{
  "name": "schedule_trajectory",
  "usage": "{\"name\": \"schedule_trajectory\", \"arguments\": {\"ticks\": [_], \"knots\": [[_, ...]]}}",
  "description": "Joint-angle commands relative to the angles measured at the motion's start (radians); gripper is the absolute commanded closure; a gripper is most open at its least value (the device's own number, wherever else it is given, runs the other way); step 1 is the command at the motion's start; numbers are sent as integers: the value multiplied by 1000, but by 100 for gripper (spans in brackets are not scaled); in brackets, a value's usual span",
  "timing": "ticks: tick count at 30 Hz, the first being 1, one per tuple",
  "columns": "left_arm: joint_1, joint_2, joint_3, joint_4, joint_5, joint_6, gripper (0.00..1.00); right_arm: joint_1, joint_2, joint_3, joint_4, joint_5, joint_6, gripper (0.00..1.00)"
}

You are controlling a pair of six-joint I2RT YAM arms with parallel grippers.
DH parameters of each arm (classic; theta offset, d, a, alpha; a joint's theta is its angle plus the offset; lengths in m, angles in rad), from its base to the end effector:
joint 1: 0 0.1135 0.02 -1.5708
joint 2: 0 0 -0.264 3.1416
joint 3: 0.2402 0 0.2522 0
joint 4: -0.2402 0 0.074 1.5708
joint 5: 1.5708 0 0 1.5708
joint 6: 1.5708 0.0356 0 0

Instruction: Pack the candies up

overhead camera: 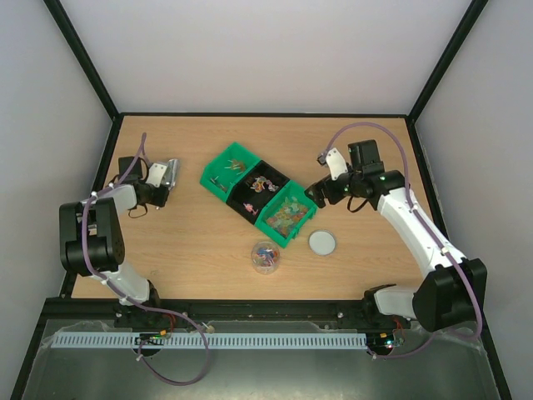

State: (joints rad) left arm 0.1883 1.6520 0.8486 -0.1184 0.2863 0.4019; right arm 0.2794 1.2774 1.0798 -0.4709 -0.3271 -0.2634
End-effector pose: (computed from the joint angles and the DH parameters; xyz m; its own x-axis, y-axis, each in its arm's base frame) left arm 0.3163 0.0500 0.1558 -0.7249 0.2439 -0.6442 0.2952 0.9550 0.0294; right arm 0.2661 0.0883 0.3102 -0.4441 -0.3839 -0.8095 -0.6413 0.7672 -0.0120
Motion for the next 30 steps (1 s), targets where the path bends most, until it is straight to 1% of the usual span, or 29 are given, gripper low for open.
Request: {"name": "schedule_trajectory", "arguments": {"ticks": [1,8,10,13,17,23,26,30], "knots": [[3,-4,-10,-8,1,14,75,-19,2,22,-68,6,-34,1],[5,-31,11,-39,13,19,60,-39,5,17,-99,-4,-61,1],[4,-49,18,-56,17,24,57,-46,9,18,-118,-4,-79,1],[6,-84,27,-79,23,30,49,-57,20,17,-154,-5,-115,1],[6,-141,41,-110,25,43,42,-66,37,-12,-183,26,-173,0],[4,-235,68,-169,43,78,35,-65,64,-80,-191,100,-255,11],[0,-287,88,-199,71,90,33,-65,101,-132,-157,158,-272,21],[-36,-347,119,-234,98,100,33,-63,147,-197,-122,210,-299,31]]}}
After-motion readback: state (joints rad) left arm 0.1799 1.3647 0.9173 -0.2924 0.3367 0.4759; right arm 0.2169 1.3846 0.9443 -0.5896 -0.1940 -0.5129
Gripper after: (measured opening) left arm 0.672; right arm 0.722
